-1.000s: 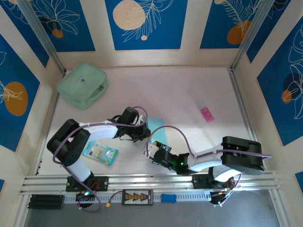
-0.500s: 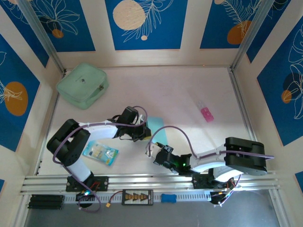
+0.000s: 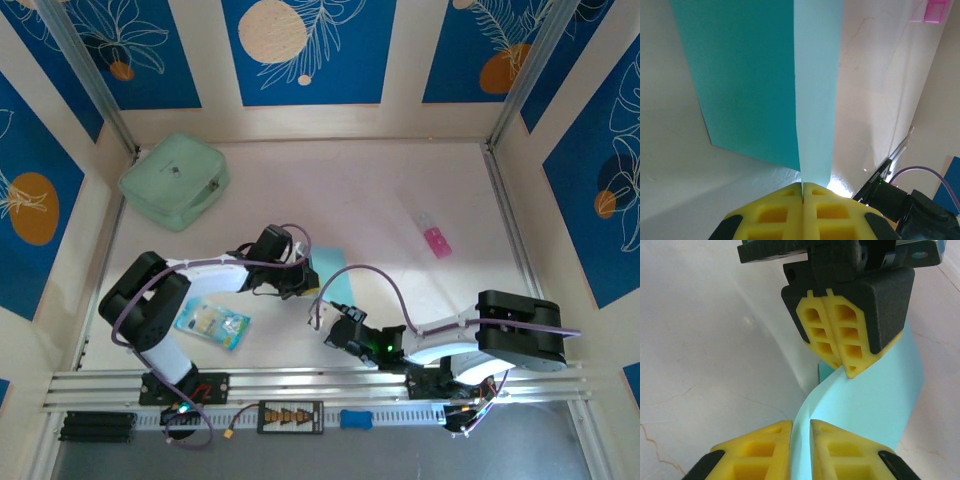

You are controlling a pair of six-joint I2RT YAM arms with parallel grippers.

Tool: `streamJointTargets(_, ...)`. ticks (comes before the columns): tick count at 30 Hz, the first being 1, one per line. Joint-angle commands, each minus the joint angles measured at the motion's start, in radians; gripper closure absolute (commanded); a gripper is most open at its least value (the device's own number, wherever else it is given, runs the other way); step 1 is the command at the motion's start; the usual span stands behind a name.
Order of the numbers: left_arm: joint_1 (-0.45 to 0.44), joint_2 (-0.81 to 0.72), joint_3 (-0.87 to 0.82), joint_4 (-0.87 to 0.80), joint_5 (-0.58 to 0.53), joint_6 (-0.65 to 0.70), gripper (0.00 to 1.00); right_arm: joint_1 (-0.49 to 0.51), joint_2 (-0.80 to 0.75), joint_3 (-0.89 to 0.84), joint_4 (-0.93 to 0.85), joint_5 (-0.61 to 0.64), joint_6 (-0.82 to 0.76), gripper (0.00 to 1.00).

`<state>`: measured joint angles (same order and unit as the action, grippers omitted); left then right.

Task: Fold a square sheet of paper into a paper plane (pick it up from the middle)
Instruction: Third fold the triangle at the center of the table.

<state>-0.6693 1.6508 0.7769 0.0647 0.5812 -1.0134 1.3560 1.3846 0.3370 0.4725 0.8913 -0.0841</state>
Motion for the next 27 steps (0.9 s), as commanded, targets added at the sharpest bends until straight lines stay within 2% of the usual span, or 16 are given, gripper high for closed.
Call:
streamJointTargets(1, 0.015, -0.016, 0.010, 0.003, 0.024, -0.002, 0.94, 0.001, -0.008, -0.012, 0.043, 0.031, 0.041, 0.85)
streamJointTargets(7, 0.016, -0.022, 0.008, 0.002, 0.021, 0.000, 0.93, -0.011, -0.016, -0.014, 0.041, 0.015, 0.064, 0.92)
streamJointTargets(10, 0.020, -0.030, 0.009, -0.010, 0.017, 0.009, 0.89, -0.014, -0.021, -0.016, 0.033, 0.012, 0.079, 0.94)
streamJointTargets(13, 0.027, -0.049, 0.016, -0.048, 0.001, 0.032, 0.76, -0.030, -0.036, -0.012, 0.017, -0.018, 0.108, 0.96)
streamJointTargets(15, 0.034, -0.066, 0.024, -0.091, -0.019, 0.061, 0.61, -0.050, -0.058, -0.007, -0.011, -0.054, 0.165, 0.97)
streamJointTargets(17, 0.057, -0.089, 0.052, -0.193, -0.042, 0.129, 0.53, -0.096, -0.099, 0.009, -0.087, -0.142, 0.269, 0.98)
streamJointTargets(21, 0.121, -0.154, 0.092, -0.347, -0.104, 0.235, 0.42, -0.212, -0.195, 0.025, -0.199, -0.341, 0.470, 1.00)
streamJointTargets(27, 0.166, -0.177, 0.110, -0.352, -0.073, 0.262, 0.40, -0.394, -0.286, 0.044, -0.292, -0.666, 0.646, 1.00)
